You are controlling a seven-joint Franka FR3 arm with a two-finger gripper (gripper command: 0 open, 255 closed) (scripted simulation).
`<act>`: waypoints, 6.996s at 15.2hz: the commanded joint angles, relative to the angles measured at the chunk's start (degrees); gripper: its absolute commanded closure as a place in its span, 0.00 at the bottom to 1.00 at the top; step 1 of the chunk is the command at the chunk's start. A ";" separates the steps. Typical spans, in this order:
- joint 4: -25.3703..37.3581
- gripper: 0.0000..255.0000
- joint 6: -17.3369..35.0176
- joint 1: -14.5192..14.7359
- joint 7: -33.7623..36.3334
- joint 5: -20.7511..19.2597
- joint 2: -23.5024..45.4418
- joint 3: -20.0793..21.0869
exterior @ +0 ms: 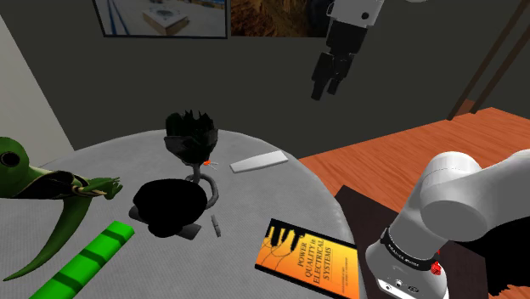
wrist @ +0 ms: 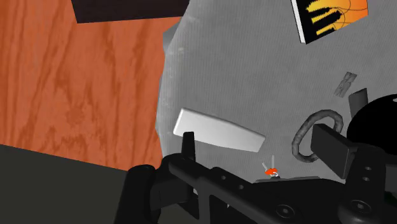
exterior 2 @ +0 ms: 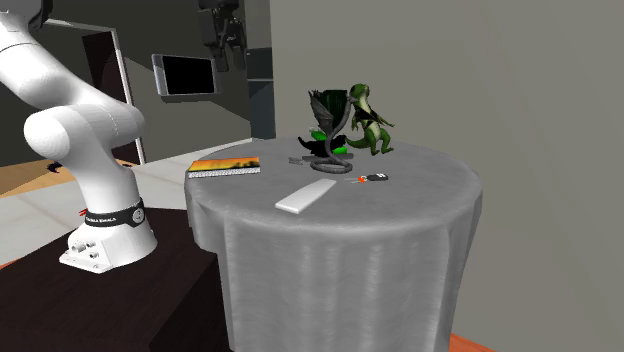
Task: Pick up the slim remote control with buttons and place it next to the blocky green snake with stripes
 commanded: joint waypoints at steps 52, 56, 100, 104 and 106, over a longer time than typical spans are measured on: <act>-2.35 1.00 40.03 14.06 -59.38 -5.68 43.07 -7.53; -1.12 1.00 36.88 14.07 -59.20 -5.95 41.13 -7.50; 14.18 1.00 22.14 30.89 -20.43 -4.86 42.09 15.21; 19.47 1.00 21.08 33.50 -14.60 -6.28 46.57 17.84; 22.54 1.00 20.37 34.93 -11.71 -7.24 49.12 18.98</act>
